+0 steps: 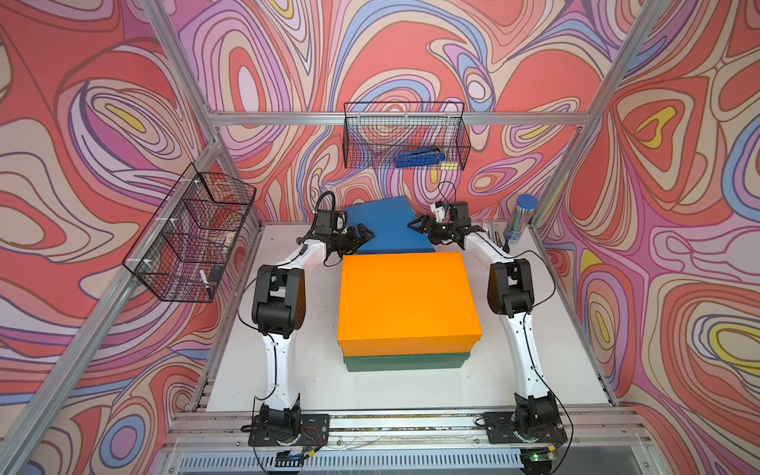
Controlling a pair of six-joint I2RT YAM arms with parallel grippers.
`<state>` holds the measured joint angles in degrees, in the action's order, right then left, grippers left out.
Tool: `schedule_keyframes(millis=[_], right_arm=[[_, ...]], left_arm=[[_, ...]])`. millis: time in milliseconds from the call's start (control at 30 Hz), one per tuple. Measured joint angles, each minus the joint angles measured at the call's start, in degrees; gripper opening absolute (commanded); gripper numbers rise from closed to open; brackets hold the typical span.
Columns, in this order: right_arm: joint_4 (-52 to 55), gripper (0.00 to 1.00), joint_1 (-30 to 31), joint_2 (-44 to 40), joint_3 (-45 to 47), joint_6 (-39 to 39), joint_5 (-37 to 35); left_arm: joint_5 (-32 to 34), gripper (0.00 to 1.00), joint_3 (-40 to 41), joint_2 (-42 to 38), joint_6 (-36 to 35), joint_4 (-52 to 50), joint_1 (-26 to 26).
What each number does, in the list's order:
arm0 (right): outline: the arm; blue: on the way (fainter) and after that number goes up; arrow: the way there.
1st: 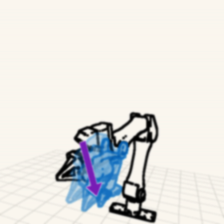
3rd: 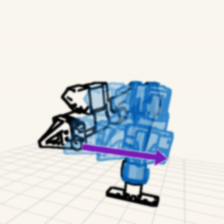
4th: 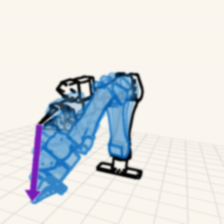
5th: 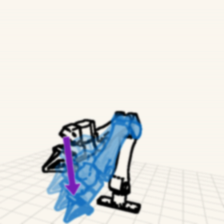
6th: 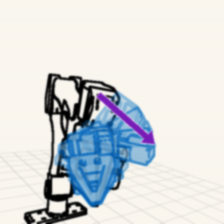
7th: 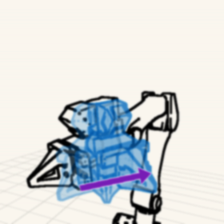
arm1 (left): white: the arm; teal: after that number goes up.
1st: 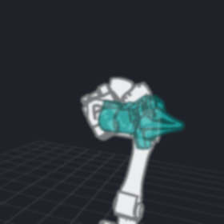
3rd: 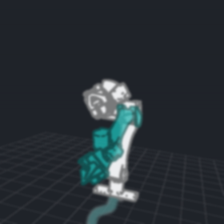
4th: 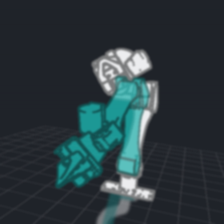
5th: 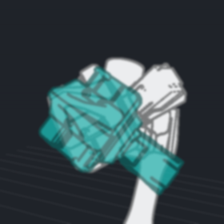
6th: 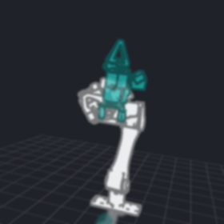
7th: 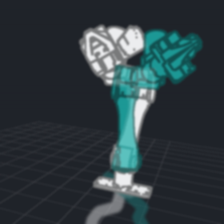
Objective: Stack the shoeboxes
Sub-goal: Pick up the shoebox from the center of the board.
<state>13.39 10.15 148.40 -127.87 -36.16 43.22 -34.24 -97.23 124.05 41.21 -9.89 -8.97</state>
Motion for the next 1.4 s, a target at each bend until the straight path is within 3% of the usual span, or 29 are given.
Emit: schedule_keyframes(millis=[300, 667, 1400], right_arm=[[2.69, 0.64, 0.0, -2.69, 1.42, -1.97, -1.92], [4.59, 0.62, 0.04, -4.31, -3.02, -8.13, -1.77], [5.75, 0.61, 0.39, -9.77, -8.31, -14.32, -1.99]], left_arm=[[0.79, 0.95, -7.82, 1.64, 0.63, -4.7, -0.04], [2.4, 0.93, -15.58, 1.62, 0.81, -8.41, -0.02], [4.44, 0.91, -21.29, -1.6, 0.55, -16.09, 0.02]])
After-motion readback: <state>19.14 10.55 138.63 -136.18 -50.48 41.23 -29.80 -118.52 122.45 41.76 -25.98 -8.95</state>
